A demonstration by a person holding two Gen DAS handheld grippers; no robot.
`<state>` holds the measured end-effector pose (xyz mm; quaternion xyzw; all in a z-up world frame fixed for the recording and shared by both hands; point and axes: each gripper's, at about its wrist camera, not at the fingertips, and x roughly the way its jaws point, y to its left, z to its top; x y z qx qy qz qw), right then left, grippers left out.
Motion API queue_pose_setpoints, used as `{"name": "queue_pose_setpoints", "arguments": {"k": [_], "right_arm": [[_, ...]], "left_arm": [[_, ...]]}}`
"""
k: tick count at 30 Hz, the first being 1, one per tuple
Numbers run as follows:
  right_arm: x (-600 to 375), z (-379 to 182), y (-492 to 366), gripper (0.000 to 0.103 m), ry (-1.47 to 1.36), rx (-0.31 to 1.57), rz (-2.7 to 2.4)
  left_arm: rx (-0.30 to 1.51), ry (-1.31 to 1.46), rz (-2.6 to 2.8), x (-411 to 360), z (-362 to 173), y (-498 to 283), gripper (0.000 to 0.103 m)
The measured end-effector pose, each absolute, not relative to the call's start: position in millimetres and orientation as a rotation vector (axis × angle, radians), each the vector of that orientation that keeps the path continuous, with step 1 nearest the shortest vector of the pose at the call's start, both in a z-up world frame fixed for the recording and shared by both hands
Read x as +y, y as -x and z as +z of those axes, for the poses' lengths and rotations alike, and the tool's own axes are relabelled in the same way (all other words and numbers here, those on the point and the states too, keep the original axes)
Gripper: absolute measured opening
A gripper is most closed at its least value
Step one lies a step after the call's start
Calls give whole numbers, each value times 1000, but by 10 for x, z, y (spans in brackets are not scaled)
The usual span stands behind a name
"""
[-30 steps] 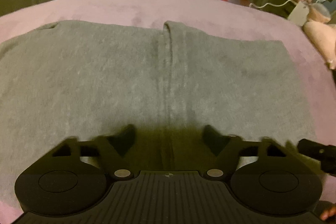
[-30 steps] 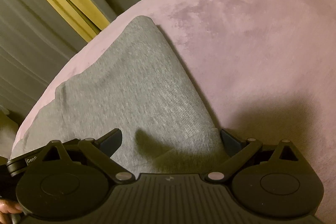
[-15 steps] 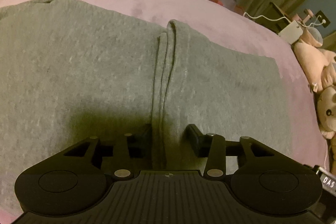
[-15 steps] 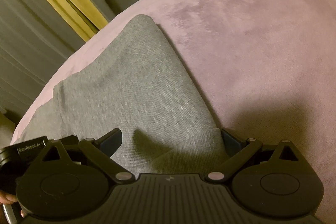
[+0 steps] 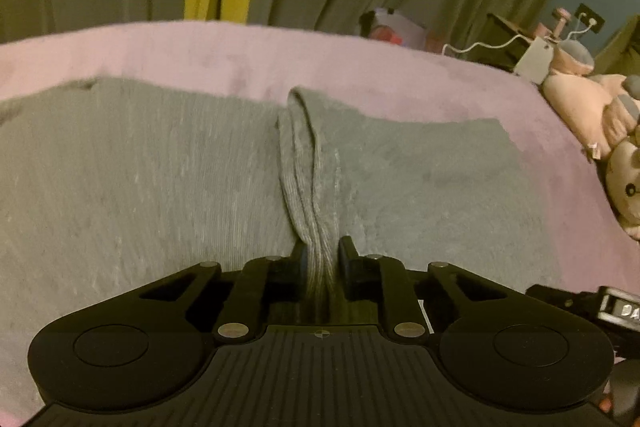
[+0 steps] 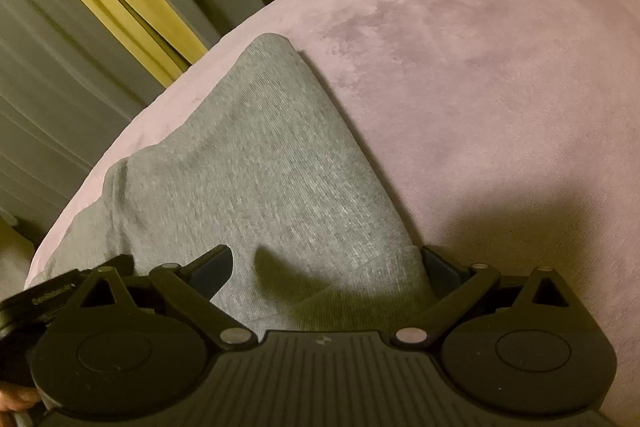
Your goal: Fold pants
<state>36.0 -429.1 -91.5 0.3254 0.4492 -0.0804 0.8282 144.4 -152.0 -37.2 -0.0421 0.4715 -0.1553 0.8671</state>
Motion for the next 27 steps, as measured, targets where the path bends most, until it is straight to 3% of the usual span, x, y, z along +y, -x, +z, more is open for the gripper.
{"name": "queue_pose_setpoints", "arguments": {"k": [7,27], "right_arm": [[-4325,-915,-337,99,-725,933,-151],[-4286,-922,-382,99,-688,949,-153]], "left_arm": [[943,74,-287,-1384,-153,-1506,18],[952,74,-174,-856,-212,-1416,20]]}}
